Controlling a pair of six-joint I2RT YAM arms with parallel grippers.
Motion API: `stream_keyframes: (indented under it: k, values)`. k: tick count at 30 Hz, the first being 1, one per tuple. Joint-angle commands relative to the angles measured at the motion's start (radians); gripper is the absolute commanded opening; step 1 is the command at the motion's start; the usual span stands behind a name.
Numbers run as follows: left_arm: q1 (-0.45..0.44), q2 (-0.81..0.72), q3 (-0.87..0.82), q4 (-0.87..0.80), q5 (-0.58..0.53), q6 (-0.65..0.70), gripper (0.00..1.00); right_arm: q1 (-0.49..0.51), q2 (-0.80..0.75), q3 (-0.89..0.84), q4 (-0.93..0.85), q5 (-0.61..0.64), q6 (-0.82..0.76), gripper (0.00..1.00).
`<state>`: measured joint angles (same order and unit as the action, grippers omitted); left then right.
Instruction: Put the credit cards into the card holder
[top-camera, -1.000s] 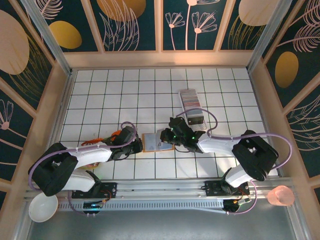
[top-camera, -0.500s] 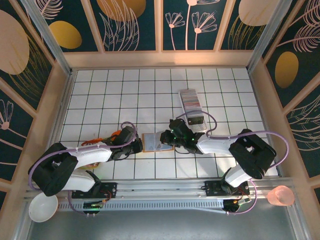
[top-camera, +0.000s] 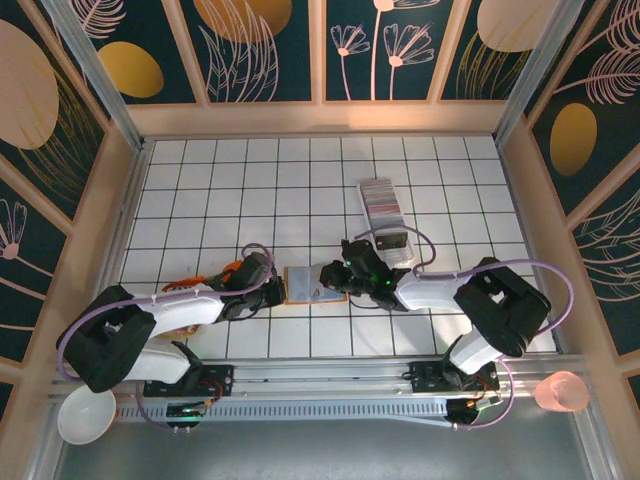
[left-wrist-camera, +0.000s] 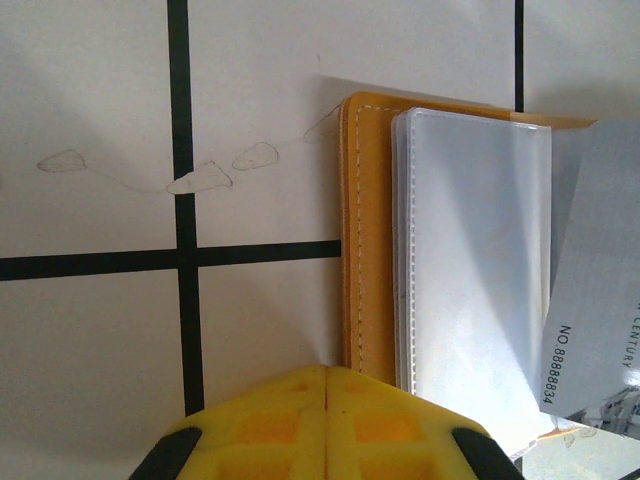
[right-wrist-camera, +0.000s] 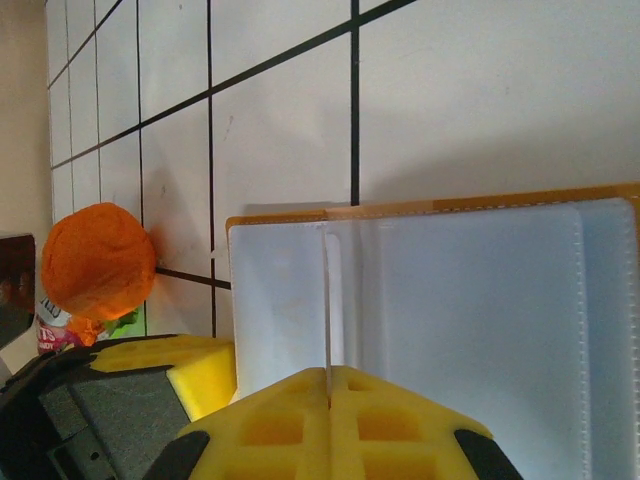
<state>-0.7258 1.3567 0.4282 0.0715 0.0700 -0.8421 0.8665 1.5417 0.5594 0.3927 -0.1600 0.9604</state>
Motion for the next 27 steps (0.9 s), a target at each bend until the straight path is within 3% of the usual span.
stream_keyframes:
  k: [1, 27]
  values:
    - [-0.003, 0.014, -0.005, 0.011, 0.021, 0.003, 0.06, 0.001, 0.008, -0.029, 0.051, -0.042, 0.039, 0.00]
    - [-0.002, 0.015, -0.003, 0.010, 0.024, 0.000, 0.04, -0.011, 0.028, -0.070, 0.130, -0.072, 0.110, 0.00]
